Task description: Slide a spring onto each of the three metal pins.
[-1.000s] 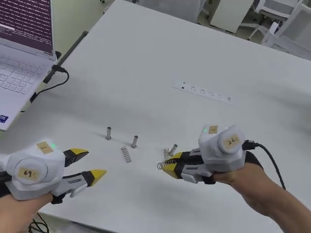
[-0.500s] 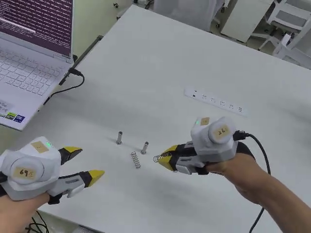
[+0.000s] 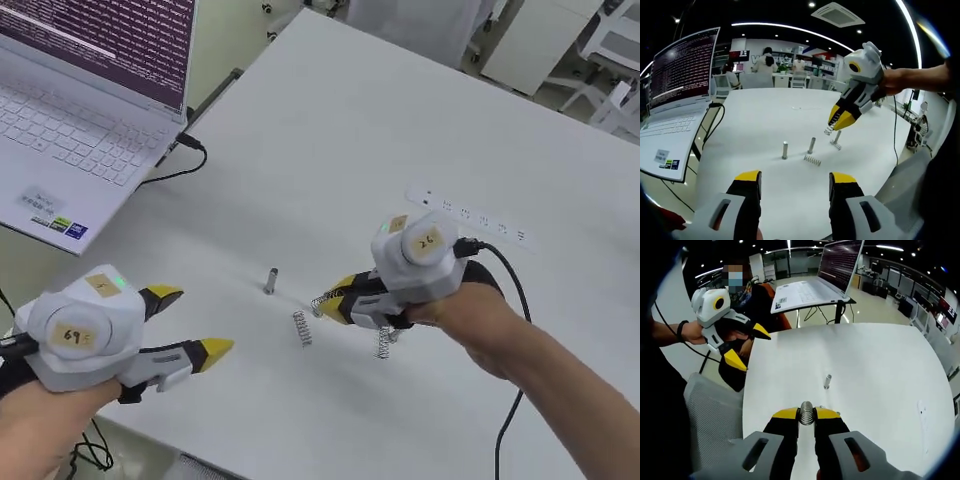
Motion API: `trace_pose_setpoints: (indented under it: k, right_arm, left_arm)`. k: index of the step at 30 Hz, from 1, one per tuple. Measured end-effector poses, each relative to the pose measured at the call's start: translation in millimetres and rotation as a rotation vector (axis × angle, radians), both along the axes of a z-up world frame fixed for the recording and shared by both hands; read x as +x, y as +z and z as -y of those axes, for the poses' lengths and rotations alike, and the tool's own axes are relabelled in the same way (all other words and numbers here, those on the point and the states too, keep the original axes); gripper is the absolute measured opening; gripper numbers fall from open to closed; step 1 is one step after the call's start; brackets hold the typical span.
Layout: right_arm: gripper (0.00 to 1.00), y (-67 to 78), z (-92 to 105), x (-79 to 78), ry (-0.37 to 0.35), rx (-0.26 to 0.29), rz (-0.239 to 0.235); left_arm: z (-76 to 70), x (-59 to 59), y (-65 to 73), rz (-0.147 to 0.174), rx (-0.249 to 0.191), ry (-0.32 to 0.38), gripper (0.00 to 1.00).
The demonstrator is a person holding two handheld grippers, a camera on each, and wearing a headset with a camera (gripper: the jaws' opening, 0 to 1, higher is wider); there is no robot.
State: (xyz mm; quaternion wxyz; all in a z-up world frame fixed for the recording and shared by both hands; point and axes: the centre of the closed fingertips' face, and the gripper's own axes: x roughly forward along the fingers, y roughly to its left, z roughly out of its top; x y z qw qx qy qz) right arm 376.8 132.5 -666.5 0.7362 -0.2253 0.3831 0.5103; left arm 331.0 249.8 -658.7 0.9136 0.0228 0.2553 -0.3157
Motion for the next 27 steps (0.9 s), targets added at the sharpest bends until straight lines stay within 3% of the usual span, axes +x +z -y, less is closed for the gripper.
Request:
trace_pose_setpoints:
  k: [13, 19, 27]
  right_arm:
    - [0.09, -20.9, -19.1, 32.1, 0.016, -0.058, 0.015]
    - [0.09, -29.0, -26.0, 46.6, -0.013, -0.059, 0.012]
    - [0.09, -36.1, -36.9, 54.6, -0.012, -0.053, 0.007]
  left_arm:
    - [-5.0, 6.9, -3.5, 0.005, 0.004, -0.014, 0.54]
    - [-1.4, 6.6, -6.8, -0.003, 0.001, -0.023, 0.54]
    - [3.4, 5.0, -12.1, -0.016, -0.001, -0.040, 0.54]
